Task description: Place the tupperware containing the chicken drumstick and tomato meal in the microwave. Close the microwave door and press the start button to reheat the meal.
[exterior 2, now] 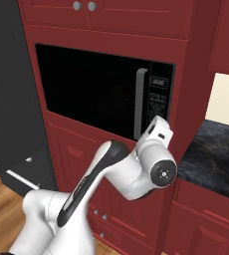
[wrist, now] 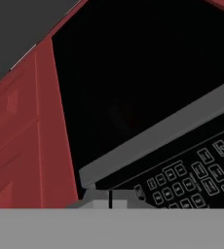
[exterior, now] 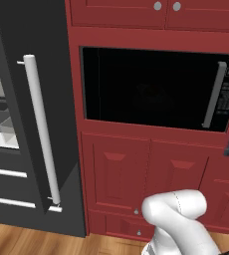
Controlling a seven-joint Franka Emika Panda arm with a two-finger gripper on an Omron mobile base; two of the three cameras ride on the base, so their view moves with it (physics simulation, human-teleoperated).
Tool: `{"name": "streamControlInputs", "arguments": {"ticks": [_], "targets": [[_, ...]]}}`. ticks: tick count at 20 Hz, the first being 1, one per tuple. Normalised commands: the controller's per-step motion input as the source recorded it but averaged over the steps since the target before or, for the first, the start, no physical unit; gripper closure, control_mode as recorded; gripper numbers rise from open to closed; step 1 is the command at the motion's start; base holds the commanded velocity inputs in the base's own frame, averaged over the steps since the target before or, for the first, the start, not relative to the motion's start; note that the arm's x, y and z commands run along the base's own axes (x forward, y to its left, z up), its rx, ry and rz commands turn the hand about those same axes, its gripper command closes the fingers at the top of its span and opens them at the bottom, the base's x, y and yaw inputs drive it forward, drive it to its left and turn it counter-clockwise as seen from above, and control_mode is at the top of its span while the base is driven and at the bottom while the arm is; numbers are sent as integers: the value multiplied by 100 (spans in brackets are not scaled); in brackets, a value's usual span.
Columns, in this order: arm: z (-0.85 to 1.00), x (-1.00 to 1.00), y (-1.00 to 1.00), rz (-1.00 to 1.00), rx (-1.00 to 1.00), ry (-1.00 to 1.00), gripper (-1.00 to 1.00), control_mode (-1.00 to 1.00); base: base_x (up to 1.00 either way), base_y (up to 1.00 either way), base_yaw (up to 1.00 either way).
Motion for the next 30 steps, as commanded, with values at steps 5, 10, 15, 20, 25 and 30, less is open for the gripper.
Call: {"name": "streamControlInputs", "arguments": {"ticks": [5, 10, 15, 20, 25, 30], "targets": [[0, 28, -17, 0, 0, -4, 100, -100, 0, 0, 0], [0, 16, -2, 0, 0, -9, 100, -100, 0, 0, 0], [0, 22, 0, 0, 0, -8, 100, -100, 0, 0, 0], [0, 21, -9, -3, 0, -1, 100, -100, 0, 0, 0], [-4, 17, -17, -6, 0, 0, 100, -100, 0, 0, 0], [-16, 18, -15, -7, -2, 0, 100, -100, 0, 0, 0]]}}
